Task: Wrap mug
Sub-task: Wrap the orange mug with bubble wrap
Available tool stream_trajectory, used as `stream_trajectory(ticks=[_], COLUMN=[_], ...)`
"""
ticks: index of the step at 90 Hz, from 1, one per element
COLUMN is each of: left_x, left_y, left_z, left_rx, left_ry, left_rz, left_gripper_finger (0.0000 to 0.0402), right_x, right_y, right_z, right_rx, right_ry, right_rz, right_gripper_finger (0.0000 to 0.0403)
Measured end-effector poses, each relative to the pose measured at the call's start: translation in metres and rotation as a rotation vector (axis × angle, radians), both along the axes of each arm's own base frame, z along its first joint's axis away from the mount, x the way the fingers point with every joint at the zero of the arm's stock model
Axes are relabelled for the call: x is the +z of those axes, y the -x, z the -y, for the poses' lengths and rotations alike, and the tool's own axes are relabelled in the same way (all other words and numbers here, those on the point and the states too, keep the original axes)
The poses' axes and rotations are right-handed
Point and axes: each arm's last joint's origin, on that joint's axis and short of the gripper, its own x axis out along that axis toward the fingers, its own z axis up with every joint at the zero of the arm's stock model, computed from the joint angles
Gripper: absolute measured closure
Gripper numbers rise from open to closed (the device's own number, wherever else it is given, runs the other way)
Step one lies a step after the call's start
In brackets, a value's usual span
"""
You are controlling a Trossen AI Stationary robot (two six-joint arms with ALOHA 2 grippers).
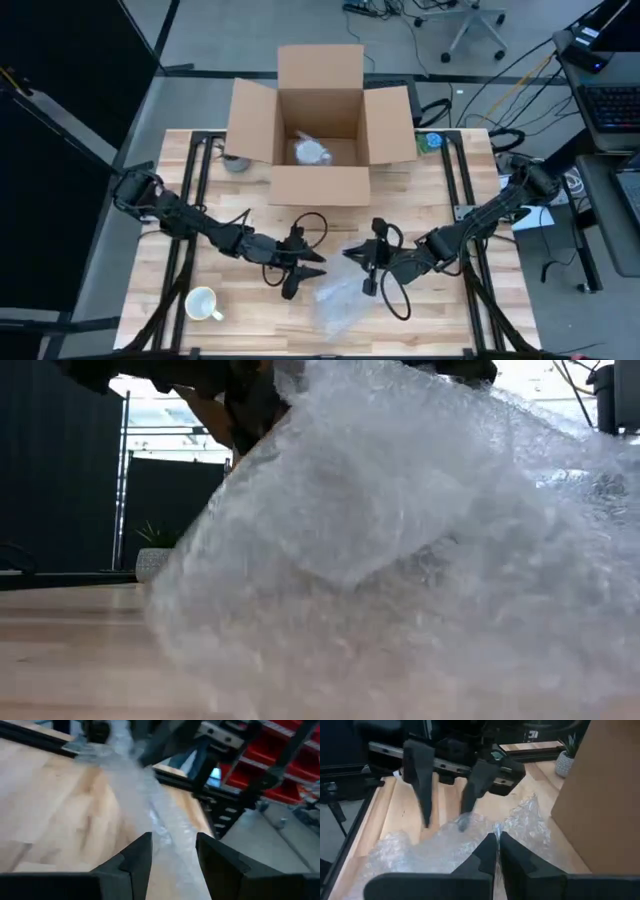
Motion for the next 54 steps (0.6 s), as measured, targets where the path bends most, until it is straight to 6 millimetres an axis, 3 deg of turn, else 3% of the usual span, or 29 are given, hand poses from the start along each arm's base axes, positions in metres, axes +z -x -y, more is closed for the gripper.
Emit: stream_trajectory(ticks=[11, 37, 46, 54], left_x=[-0.006, -0.023, -0.022, -0.023], left_y=[-0.004, -0.011, -0.012, -0.012], left_z=[-0.008, -0.002, -0.001, -0.003], left_rx=[0.042, -0.022, -0.030, -0.032], left_ry=[0.001, 0.031, 0.034, 0.012], left_rz=[-0.027, -0.043, -0.018, -0.022], left_gripper_finger=[0.0259, 0.0265, 0.0304, 0.0371], right_x=[0.000, 0.001, 0.001, 0.001], right_y=[0.000, -0.001, -0.001, -0.001], right_z=[0.000, 0.002, 0.002, 0.002], right_rx=[0.001, -0.007, -0.006, -0.008], right_ry=[0.001, -0.001, -0.002, -0.010], right_rz=[0.001, 0.006, 0.007, 0.006], right_gripper_finger=[0.0403, 0.0403, 0.0403, 0.0403])
